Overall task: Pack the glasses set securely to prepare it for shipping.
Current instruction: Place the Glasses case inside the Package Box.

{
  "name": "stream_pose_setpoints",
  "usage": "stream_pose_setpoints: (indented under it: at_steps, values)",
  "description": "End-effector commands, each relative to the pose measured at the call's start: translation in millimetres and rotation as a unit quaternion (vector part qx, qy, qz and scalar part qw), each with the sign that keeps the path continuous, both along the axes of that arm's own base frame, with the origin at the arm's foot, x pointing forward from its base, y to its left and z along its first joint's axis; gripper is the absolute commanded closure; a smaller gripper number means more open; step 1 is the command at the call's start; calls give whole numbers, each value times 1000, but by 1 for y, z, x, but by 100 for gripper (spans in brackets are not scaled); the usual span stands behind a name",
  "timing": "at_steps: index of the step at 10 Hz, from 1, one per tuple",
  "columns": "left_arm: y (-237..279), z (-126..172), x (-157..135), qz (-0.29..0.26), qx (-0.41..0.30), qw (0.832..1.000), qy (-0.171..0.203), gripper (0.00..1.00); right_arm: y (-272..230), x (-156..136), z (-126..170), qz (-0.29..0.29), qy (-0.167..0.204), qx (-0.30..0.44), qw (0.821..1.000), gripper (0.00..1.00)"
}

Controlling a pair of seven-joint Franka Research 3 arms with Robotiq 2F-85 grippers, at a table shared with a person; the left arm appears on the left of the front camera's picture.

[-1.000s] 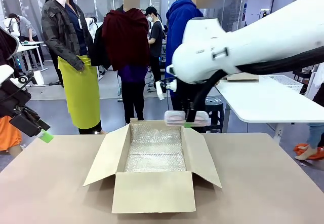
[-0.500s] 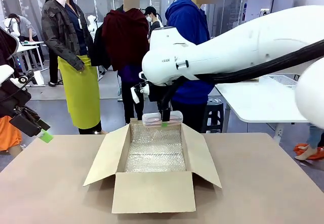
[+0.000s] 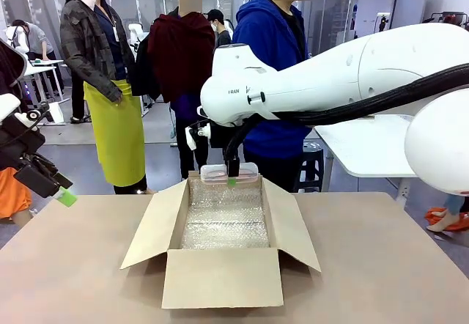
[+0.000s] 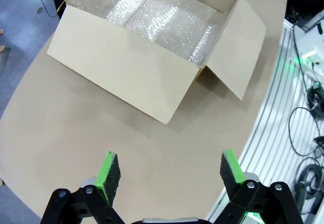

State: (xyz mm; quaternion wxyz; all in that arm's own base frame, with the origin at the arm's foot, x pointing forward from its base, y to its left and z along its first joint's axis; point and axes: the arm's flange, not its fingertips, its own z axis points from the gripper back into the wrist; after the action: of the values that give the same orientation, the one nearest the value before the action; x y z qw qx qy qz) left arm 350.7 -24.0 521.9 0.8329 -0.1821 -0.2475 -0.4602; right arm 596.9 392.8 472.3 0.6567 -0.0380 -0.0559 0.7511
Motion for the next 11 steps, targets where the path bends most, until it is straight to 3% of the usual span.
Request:
stream_pose_setpoints:
  at_steps: [1,3,4,8,11]
  values:
    - [3,2,0,-14,-11,1000,-1,0,-2,-5,4,10,0,-6,1000,66]
    - [3,2,0,-14,-11,1000,-1,0,-2,-5,4,10,0,-6,1000,66]
    - [3,2,0,-14,-11,1000,-1,0,0,0,0,1,0,0,1000,37]
    - [3,2,0,-14,-11,1000,-1,0,25,23,-63,1,46,-12,999,37]
    - [3,2,0,-14,-11,1000,-1,0,28,43,-93,-8,56,-9,998,37]
